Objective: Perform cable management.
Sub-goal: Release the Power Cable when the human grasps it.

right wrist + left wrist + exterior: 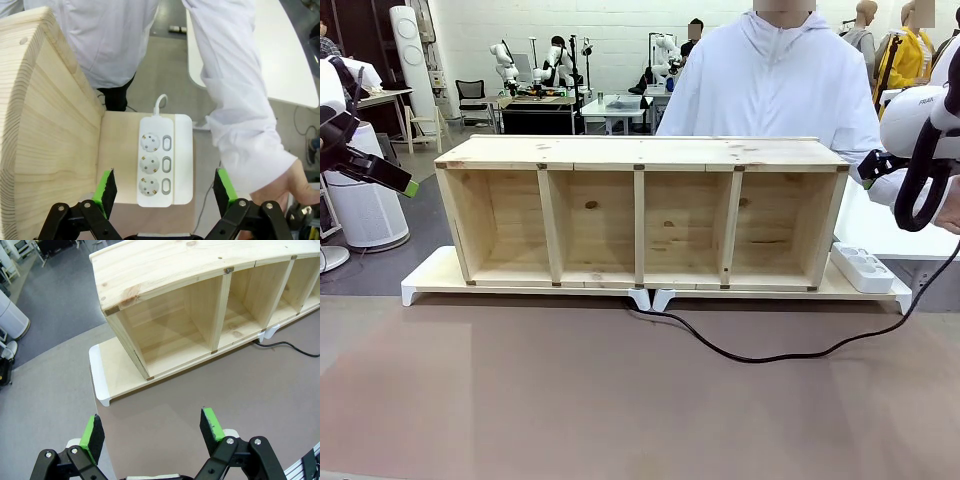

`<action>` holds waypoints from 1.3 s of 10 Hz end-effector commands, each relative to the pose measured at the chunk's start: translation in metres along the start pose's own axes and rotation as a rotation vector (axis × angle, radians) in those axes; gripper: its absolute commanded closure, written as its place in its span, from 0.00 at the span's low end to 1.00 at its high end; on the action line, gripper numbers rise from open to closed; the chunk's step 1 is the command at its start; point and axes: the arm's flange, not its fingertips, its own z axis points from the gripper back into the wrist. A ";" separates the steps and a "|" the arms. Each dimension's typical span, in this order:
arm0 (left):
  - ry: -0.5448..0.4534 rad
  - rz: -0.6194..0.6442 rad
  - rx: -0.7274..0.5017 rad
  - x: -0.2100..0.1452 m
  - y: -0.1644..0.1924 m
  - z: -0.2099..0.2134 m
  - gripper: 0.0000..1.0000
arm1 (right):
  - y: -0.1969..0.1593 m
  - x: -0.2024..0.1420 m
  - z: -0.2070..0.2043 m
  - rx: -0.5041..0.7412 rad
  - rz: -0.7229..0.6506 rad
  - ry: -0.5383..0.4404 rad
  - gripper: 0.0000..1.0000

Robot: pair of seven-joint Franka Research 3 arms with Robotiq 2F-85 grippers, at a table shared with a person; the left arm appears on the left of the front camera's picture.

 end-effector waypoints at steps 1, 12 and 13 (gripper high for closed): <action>-0.007 0.002 0.003 0.001 0.001 -0.002 0.00 | -0.001 -0.001 0.000 -0.001 -0.001 0.004 0.00; -0.007 0.002 0.003 0.001 0.001 -0.002 0.00 | -0.001 -0.001 0.000 -0.001 -0.001 0.004 0.00; -0.007 0.002 0.003 0.001 0.001 -0.002 0.00 | -0.001 -0.001 0.000 -0.001 -0.001 0.004 0.00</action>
